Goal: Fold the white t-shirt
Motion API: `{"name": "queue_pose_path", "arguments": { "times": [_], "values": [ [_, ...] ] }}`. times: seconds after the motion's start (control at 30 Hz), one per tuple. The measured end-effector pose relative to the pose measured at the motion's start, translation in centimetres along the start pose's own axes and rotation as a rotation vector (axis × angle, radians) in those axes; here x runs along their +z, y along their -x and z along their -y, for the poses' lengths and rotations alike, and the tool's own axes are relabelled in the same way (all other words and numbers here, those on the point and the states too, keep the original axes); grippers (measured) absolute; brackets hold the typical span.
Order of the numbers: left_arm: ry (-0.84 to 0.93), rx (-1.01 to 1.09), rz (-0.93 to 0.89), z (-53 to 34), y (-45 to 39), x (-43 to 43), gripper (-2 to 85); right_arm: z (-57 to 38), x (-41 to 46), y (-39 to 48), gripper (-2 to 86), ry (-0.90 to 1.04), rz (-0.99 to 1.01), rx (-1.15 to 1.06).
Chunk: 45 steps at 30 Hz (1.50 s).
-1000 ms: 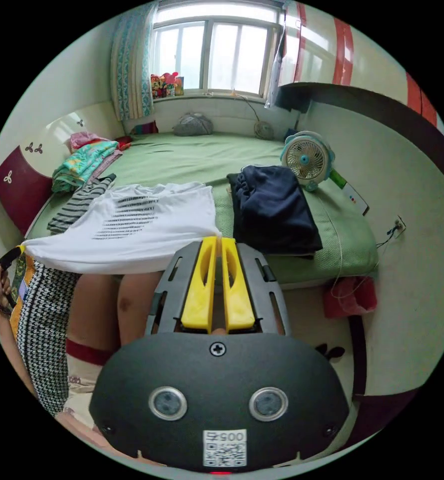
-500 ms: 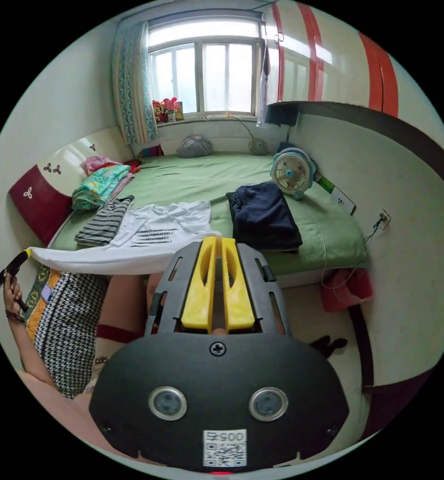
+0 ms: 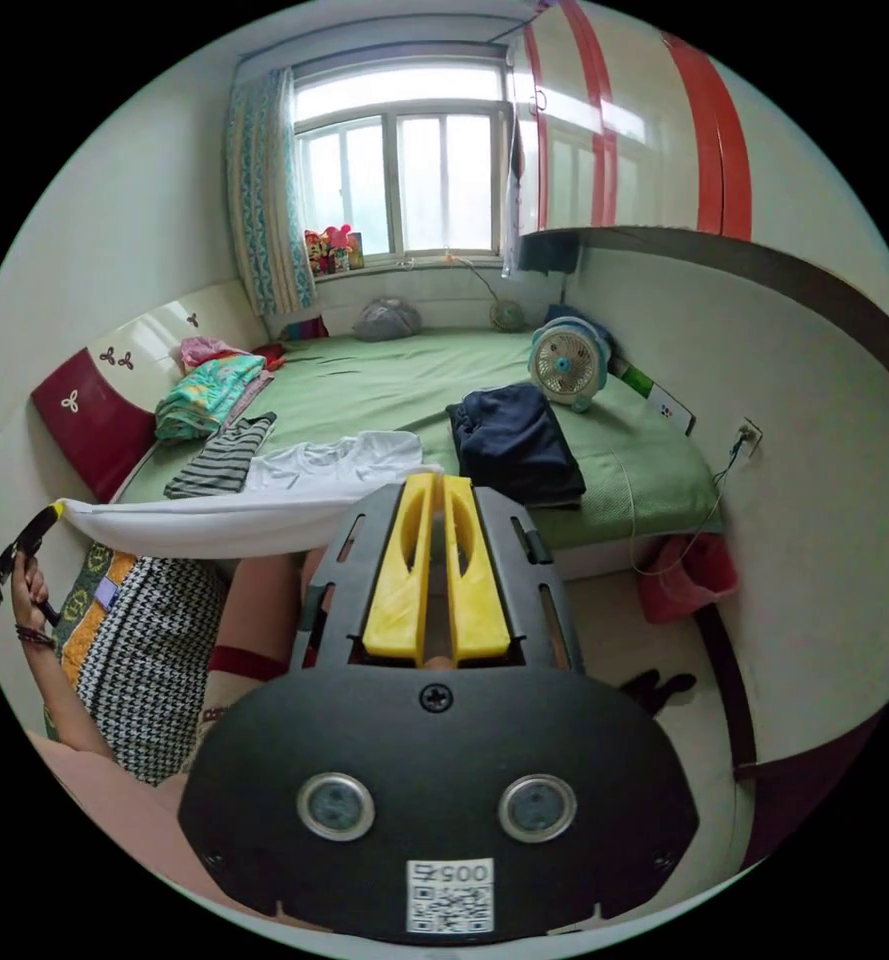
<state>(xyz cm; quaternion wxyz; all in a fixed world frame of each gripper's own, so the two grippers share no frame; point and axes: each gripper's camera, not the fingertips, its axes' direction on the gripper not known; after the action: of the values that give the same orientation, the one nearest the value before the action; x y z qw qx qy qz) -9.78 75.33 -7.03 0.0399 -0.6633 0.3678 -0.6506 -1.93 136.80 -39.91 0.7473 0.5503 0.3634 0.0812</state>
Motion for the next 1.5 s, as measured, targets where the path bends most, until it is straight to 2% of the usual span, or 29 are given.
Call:
{"name": "queue_pose_path", "arguments": {
  "times": [0.4, 0.7, 1.13, 1.33, 1.5],
  "values": [
    [0.074, -0.024, 0.02, 2.5, -0.5, 6.6, -0.1, 3.3, 6.1, 0.2, -1.5, 0.075, -0.002, 0.003],
    [0.102, 0.027, 0.069, 8.6, -2.6, 15.1, -0.3, 9.1, 12.9, 1.3, -1.5, 0.082, -0.056, -0.049],
    [0.289, 0.053, 0.167, 19.4, -3.2, 39.4, -0.4, 18.3, 31.3, 2.0, -1.5, 0.146, -0.089, 0.011],
    [0.382, 0.031, 0.18, 24.7, -2.3, 52.8, -0.1, 24.5, 43.1, 2.8, -1.3, 0.216, -0.124, -0.003],
    [0.417, 0.018, 0.249, 27.7, -2.1, 63.8, 1.4, 29.5, 56.4, 4.6, 1.3, 0.329, -0.175, 0.0]
  ]
}}
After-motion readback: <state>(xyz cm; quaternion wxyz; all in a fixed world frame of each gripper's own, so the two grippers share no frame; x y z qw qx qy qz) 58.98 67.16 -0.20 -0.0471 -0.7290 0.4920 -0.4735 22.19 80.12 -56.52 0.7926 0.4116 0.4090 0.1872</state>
